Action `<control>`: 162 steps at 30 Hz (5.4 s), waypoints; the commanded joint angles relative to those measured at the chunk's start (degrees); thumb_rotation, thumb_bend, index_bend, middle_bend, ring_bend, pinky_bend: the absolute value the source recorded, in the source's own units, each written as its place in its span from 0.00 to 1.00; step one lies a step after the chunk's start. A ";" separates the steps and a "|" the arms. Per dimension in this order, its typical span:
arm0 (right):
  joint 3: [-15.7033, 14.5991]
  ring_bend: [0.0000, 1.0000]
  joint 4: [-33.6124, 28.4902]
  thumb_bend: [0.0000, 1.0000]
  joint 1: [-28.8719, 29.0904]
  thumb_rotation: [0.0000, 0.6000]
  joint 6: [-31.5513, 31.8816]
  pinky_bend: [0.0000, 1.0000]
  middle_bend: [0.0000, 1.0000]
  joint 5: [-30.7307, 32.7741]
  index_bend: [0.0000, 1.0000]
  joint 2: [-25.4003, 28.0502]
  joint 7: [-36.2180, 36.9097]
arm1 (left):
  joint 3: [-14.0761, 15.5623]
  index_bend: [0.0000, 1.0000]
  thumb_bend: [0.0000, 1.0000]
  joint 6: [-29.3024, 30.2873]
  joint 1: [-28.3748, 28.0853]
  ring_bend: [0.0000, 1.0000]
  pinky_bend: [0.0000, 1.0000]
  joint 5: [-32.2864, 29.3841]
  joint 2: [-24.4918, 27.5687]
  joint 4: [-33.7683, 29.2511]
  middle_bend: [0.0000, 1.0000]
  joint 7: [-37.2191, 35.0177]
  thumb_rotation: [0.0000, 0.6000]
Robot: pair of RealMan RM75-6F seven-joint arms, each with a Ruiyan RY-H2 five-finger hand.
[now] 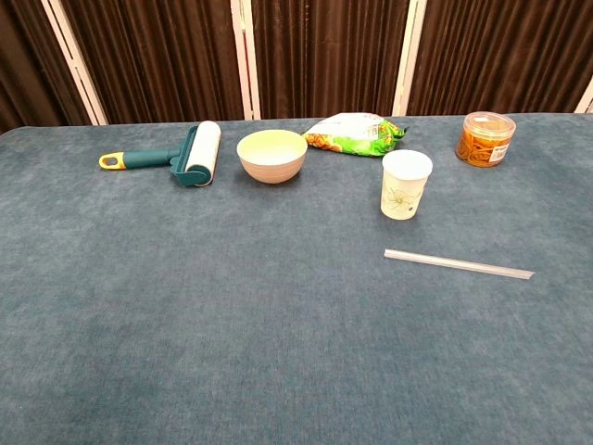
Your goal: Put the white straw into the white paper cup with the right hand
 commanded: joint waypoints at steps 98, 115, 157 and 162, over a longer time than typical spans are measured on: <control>10.16 0.95 12.96 0.29 33.52 1.00 -13.24 0.91 1.00 54.93 0.47 -38.95 -44.65 | -0.37 0.06 0.22 -2.04 -1.14 0.00 0.00 -1.39 0.87 -1.13 0.00 0.22 1.00; 9.48 0.97 16.27 0.35 32.17 1.00 -13.39 0.92 1.00 52.29 0.61 -40.45 -43.10 | -0.35 0.06 0.22 -2.02 -1.14 0.00 0.00 -1.41 0.87 -1.11 0.00 0.21 1.00; 35.68 0.97 -14.16 0.37 23.21 1.00 -22.27 0.92 1.00 65.51 0.62 -13.82 -5.78 | -0.36 0.06 0.22 -1.85 -1.18 0.00 0.00 -1.32 0.70 -1.09 0.00 0.49 1.00; 39.95 0.97 -10.95 0.37 25.10 1.00 -28.22 0.92 1.00 71.90 0.62 -15.30 2.21 | -0.36 0.06 0.22 -1.83 -1.18 0.00 0.00 -1.30 0.70 -1.08 0.00 0.41 1.00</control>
